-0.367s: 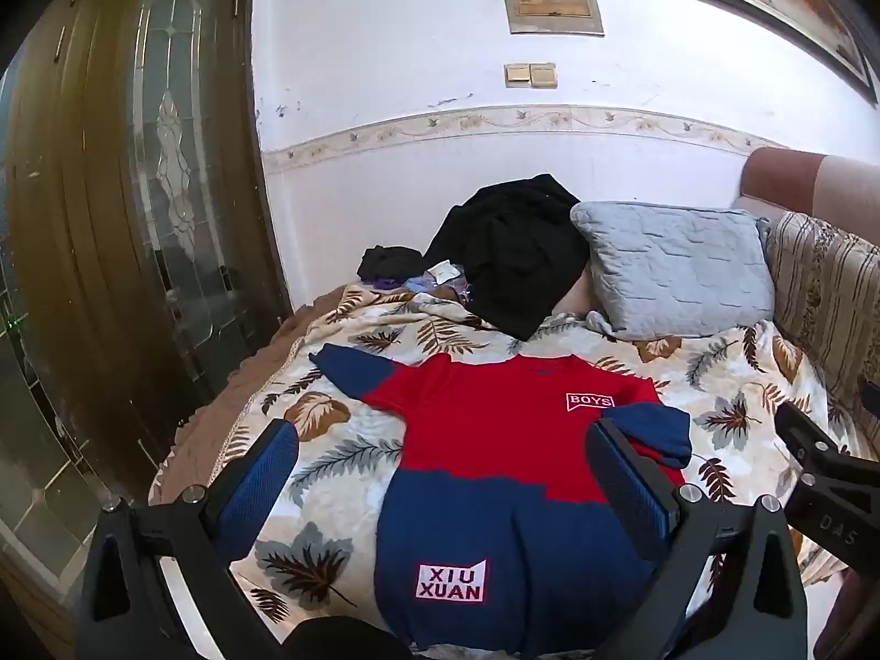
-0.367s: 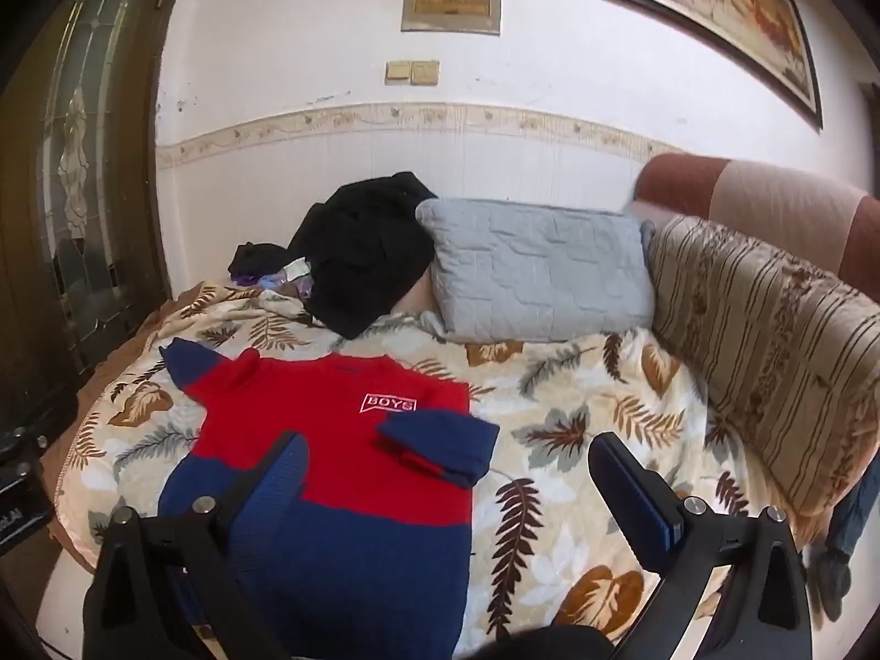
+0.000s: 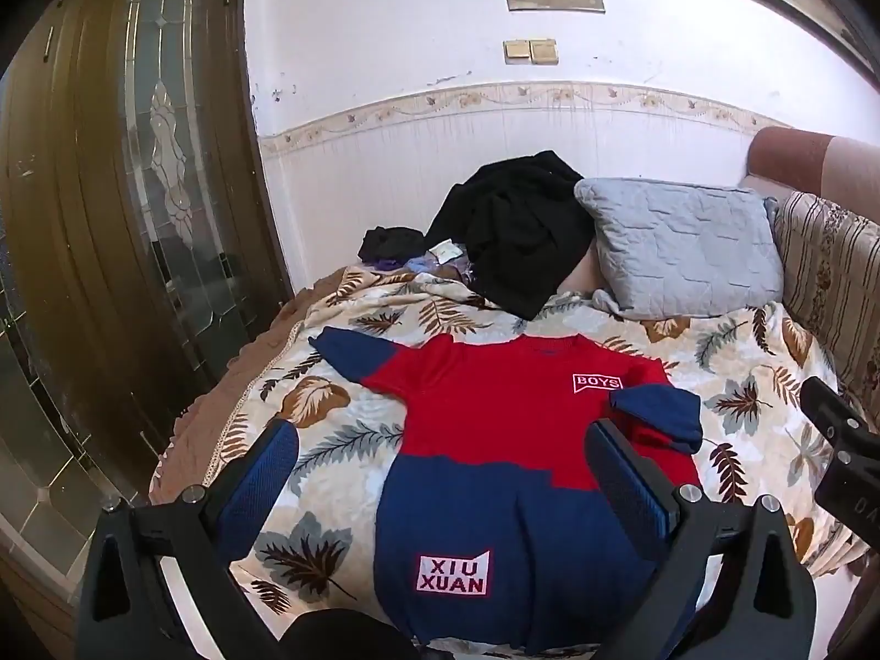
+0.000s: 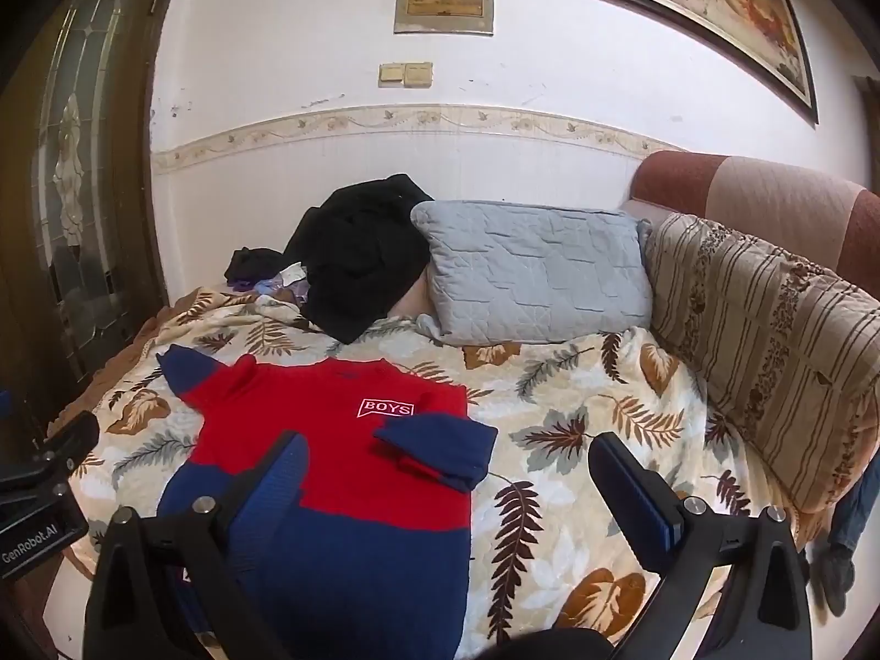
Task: Fold small clothes
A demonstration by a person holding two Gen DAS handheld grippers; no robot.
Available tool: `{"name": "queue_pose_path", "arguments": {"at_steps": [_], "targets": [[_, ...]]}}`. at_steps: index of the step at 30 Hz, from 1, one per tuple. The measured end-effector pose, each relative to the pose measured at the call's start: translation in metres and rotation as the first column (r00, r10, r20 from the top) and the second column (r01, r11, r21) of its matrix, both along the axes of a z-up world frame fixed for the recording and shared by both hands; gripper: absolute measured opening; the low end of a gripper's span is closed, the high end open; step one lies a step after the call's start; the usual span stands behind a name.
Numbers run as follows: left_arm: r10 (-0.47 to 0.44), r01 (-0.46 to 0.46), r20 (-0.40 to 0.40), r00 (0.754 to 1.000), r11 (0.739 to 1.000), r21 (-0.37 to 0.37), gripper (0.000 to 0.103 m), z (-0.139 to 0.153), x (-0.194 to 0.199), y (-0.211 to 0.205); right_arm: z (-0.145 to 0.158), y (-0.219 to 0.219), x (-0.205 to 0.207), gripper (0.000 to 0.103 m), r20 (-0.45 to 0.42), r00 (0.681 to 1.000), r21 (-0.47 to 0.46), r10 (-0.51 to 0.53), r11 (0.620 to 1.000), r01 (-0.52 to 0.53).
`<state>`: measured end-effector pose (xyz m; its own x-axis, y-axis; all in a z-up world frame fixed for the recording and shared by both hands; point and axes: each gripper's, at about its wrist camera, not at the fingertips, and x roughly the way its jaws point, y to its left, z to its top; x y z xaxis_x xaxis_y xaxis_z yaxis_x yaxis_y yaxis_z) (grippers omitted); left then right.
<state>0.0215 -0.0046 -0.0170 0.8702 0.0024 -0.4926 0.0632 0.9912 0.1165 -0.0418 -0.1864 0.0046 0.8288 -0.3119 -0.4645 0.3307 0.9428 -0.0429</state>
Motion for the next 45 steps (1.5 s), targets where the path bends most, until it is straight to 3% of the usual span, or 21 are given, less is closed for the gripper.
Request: {"name": "queue_pose_path", "arguments": {"at_steps": [45], "targets": [[0.029,-0.029,-0.017,0.999,0.999,0.020,0.103,-0.004,0.013,-0.001,-0.012,-0.010,0.009,0.103,-0.013,1.000,-0.007,0.000,1.000,0.000]]}}
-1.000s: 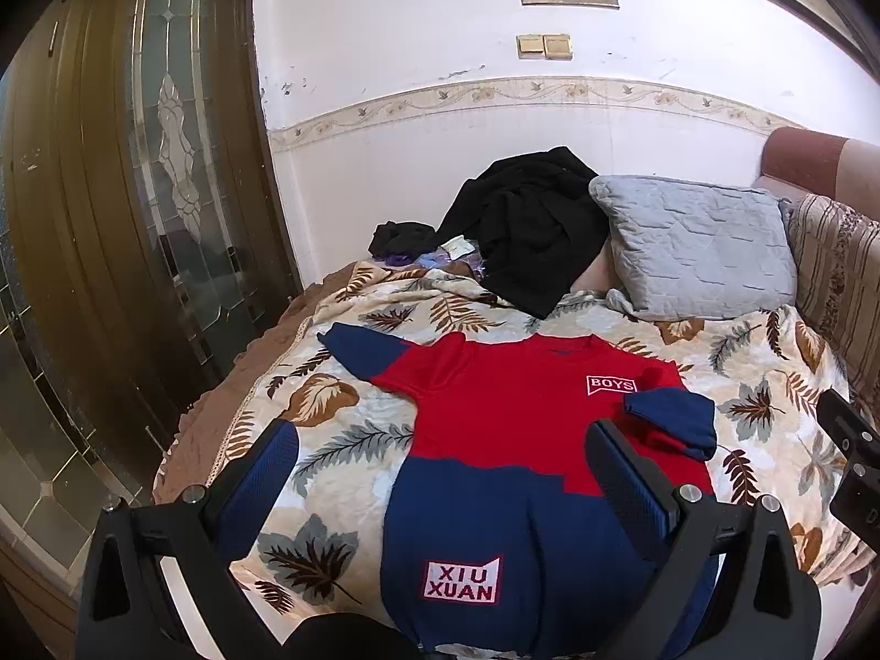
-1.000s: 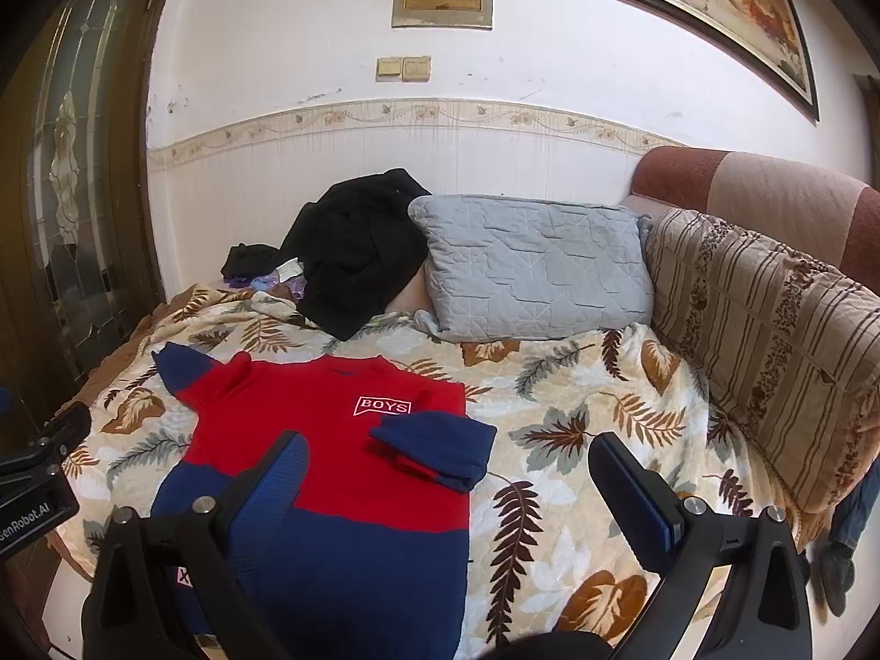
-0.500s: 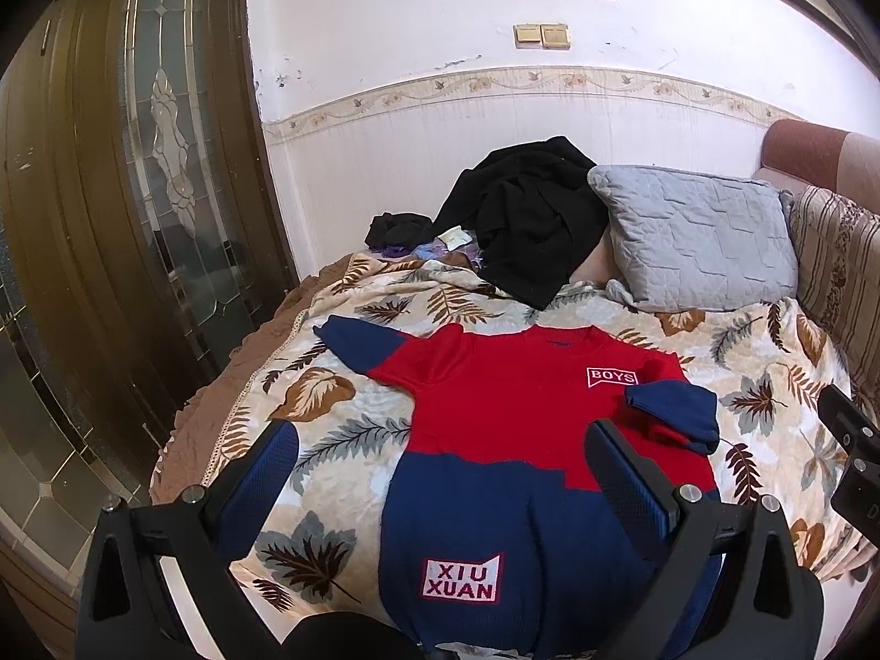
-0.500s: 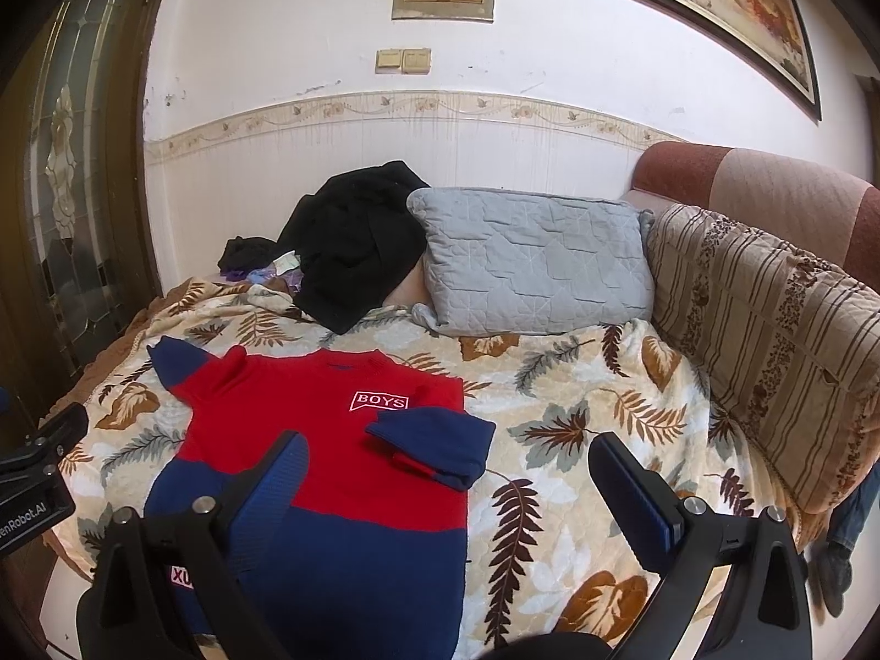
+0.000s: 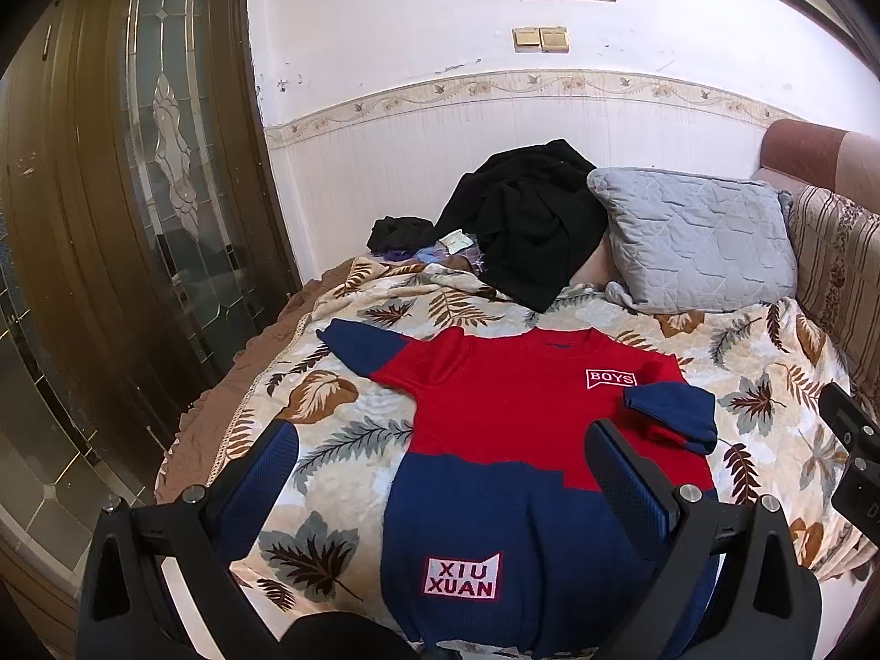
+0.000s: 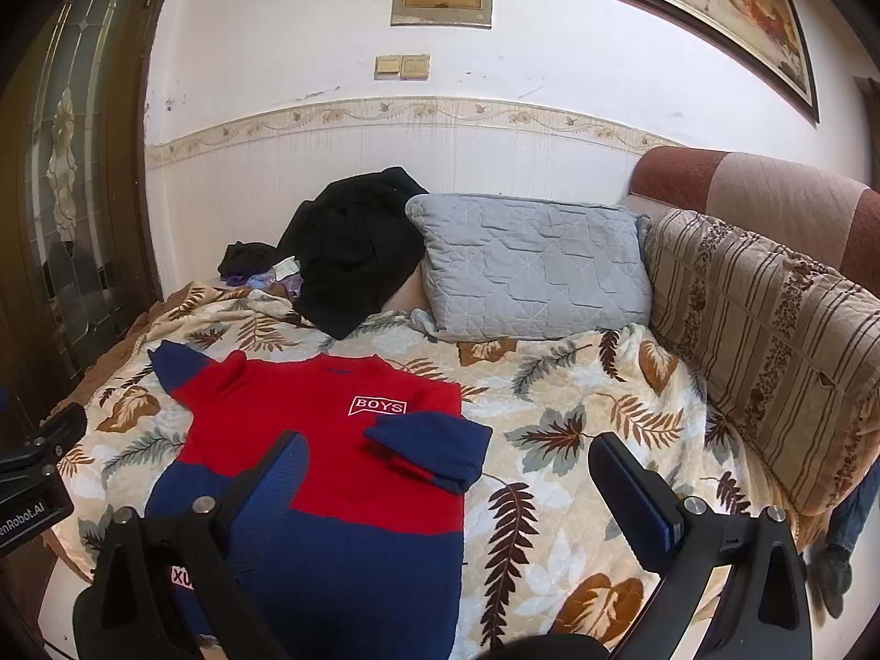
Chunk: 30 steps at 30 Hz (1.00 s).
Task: Fold small clothes
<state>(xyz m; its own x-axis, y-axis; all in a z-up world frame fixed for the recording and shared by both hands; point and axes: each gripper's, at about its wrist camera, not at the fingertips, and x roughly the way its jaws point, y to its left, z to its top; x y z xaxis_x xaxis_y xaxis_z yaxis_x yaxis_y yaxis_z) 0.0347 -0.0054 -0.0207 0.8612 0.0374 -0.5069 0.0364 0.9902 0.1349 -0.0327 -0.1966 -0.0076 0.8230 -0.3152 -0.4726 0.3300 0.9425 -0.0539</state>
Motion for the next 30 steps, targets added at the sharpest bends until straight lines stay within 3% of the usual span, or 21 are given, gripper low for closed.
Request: {"name": "queue_pose_path", "arguments": {"at_steps": [8,15,23,30], "targets": [[0.021,-0.021,-0.001,1.000,1.000,-0.007,0.103,0.000,0.000,-0.002,0.000,-0.002,0.000,0.103,-0.004,1.000,-0.013,0.008,1.000,-0.008],[0.007,-0.007,-0.031,0.999,1.000,0.007,0.103,-0.011,0.026,-0.008,-0.006,-0.009,0.018,0.103,-0.035,0.999,-0.012,-0.013,1.000,0.013],[0.011,-0.011,-0.070,0.997,1.000,-0.006,0.103,-0.031,0.068,-0.012,-0.013,-0.011,0.040,0.103,-0.069,0.997,-0.033,-0.038,0.999,0.036],[0.052,-0.053,-0.123,0.991,0.999,-0.001,0.103,-0.066,0.125,-0.011,-0.018,-0.009,0.061,0.103,-0.098,0.994,-0.060,-0.056,0.997,0.050]]}}
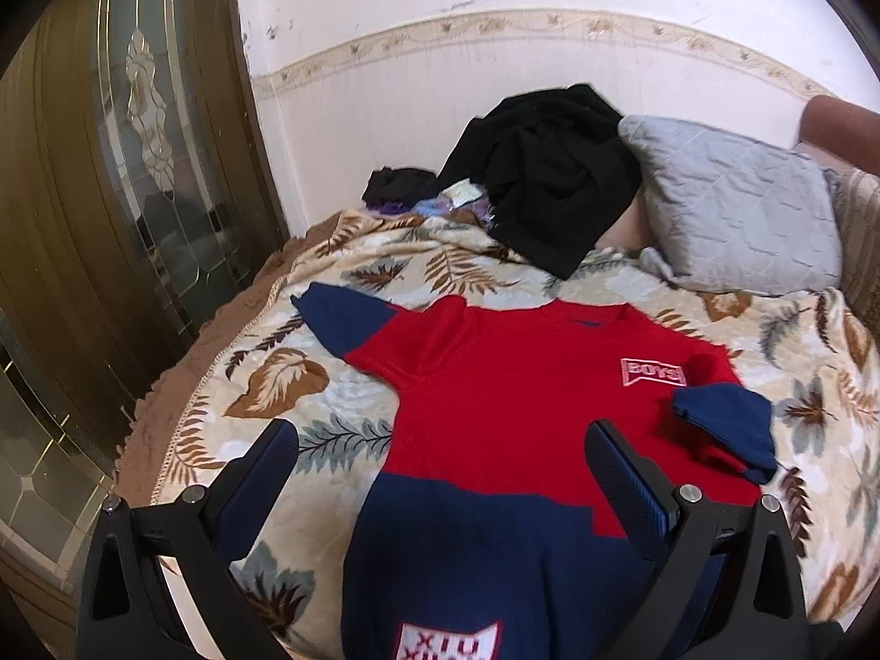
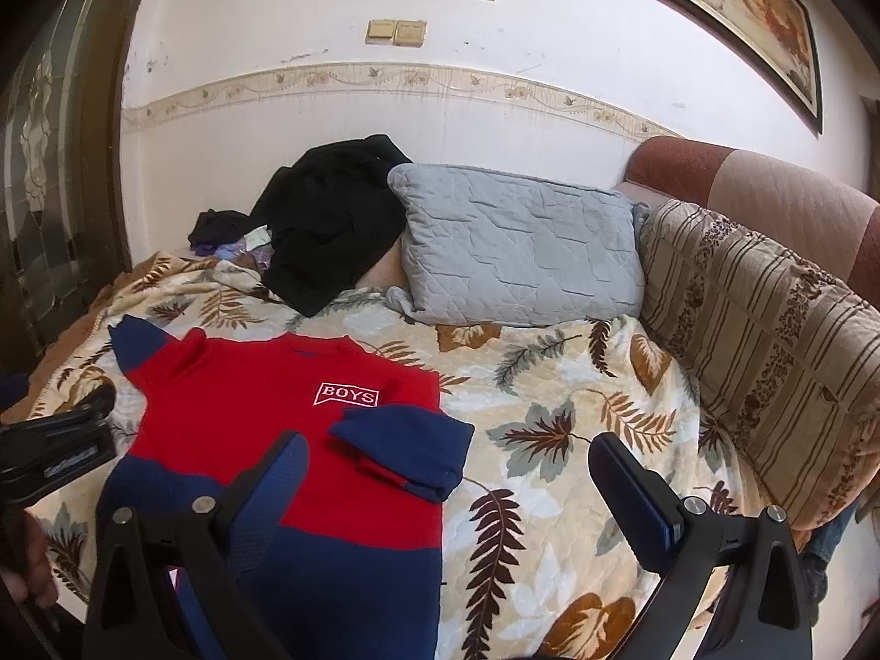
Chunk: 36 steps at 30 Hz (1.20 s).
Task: Fold small clothes
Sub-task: 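Grasp the blue sleeve cuff with the right tool and lift it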
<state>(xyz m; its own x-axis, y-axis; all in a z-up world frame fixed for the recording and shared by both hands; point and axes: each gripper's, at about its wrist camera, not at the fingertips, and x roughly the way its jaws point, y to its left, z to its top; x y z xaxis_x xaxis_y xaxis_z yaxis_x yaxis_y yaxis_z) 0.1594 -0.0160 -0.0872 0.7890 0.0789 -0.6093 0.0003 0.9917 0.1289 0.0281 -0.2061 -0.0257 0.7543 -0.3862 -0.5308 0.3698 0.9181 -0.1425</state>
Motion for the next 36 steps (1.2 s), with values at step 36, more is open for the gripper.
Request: {"name": "queue_pose_path", "arguments": {"at_steps": [36], "targets": [[-0.015,-0.003,-0.425,0.905,0.999,-0.042,0.103,-0.156,0.098,0.026,-0.168,-0.056,0.196,0.103,-0.264,0.933,0.266,0.245,0.948,-0.174]]}}
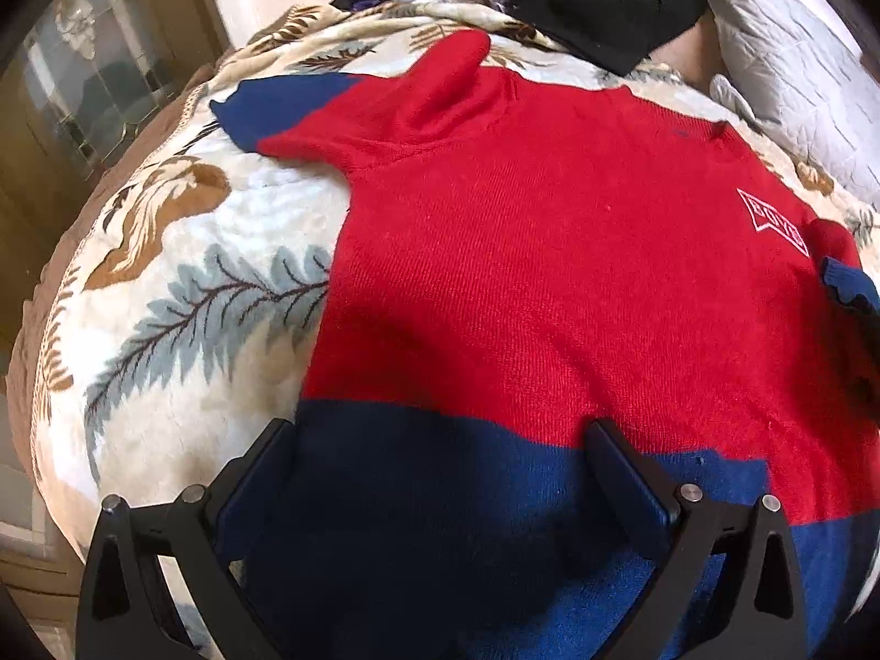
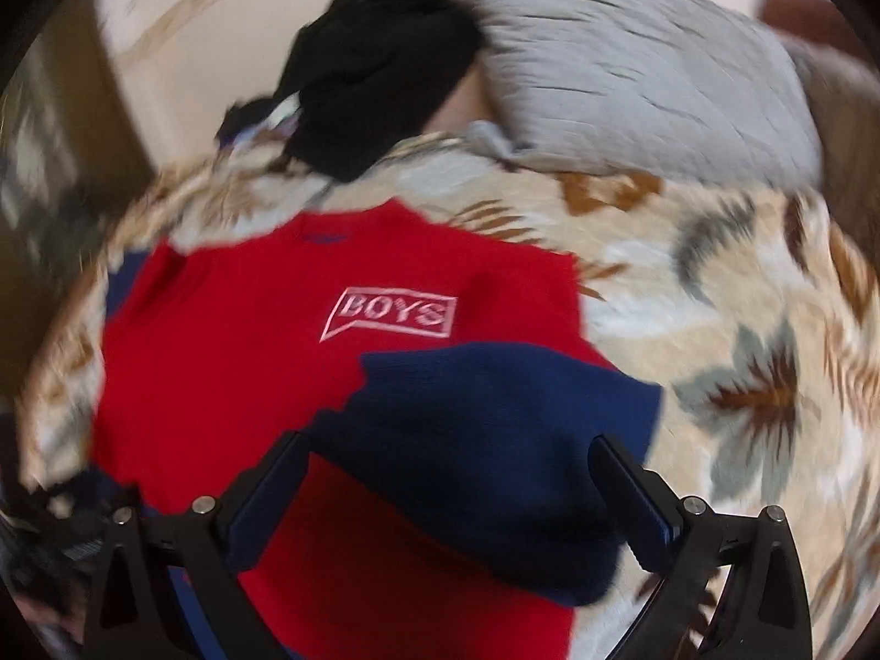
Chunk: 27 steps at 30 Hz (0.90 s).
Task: Fold small clothes
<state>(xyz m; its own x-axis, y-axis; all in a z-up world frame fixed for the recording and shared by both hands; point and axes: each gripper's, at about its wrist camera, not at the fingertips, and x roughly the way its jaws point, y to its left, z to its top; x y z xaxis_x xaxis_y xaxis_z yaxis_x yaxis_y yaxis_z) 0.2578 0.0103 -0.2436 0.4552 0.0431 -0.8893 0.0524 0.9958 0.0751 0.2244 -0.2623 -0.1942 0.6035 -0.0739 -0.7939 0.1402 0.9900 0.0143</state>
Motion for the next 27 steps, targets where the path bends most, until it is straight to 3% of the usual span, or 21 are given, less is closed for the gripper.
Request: {"name": "queue_pose_path", "arguments": {"at_steps": [3,5,6,7,8,9,10,11,15,17,21,24,27], "targets": [[0.006,-0.006,0.029,1.000,1.000,0.015,0.103,0.008,0.001,0.002,-0.020,0.011,0.018,0.102,-0.063,0.998,-0.101,-0.006,0.995,0.000],[0.020,-0.022,0.061,0.998,1.000,0.018,0.103,0.015,0.001,0.006,-0.030,0.003,0.023,0.099,-0.094,0.995,-0.091,-0.035,0.995,0.026],[0.023,-0.024,0.069,0.997,1.000,0.008,0.103,0.019,0.002,0.008,-0.032,-0.003,0.024,0.088,-0.096,0.994,-0.079,-0.056,0.996,0.048],[0.027,-0.027,0.076,0.997,1.000,-0.005,0.103,0.023,0.002,0.010,-0.030,-0.010,0.023,0.073,-0.088,0.993,-0.056,-0.081,0.996,0.077],[0.032,-0.031,0.084,0.996,0.999,-0.012,0.103,0.027,0.003,0.012,-0.026,-0.017,0.020,0.068,-0.071,0.993,-0.013,-0.098,0.995,0.097],[0.037,-0.035,0.097,0.995,0.999,-0.016,0.103,0.031,0.005,0.016,-0.020,-0.026,0.017,0.057,-0.042,0.994,0.070,-0.104,0.992,0.107],[0.040,-0.039,0.117,0.992,0.999,-0.014,0.103,0.035,0.004,0.017,-0.016,-0.034,0.015,0.040,-0.027,0.994,0.144,-0.108,0.983,0.111],[0.039,-0.038,0.132,0.991,0.999,-0.010,0.103,0.038,0.004,0.018,-0.013,-0.038,0.015,0.034,-0.032,0.993,0.174,-0.116,0.977,0.120],[0.002,0.000,0.193,0.981,1.000,-0.011,0.103,0.050,0.001,0.017,-0.011,-0.048,0.018,0.029,-0.066,0.989,0.285,-0.131,0.947,0.145],[-0.028,0.035,0.217,0.976,0.999,-0.029,0.103,0.056,-0.003,0.014,-0.010,-0.055,0.016,0.027,-0.074,0.986,0.393,-0.152,0.904,0.169],[-0.040,0.054,0.258,0.965,0.997,-0.048,0.103,0.066,-0.008,0.014,0.000,-0.048,0.016,0.026,-0.043,0.993,0.605,-0.114,0.787,0.117],[-0.005,0.024,0.268,0.963,0.997,-0.071,0.103,0.072,-0.005,0.023,0.011,-0.031,0.027,0.026,-0.009,0.997,0.744,-0.078,0.666,0.059],[0.044,-0.023,0.288,0.957,0.997,-0.074,0.103,0.076,-0.002,0.036,0.025,-0.002,0.051,0.026,0.057,0.997,0.825,-0.045,0.565,-0.022]]}}
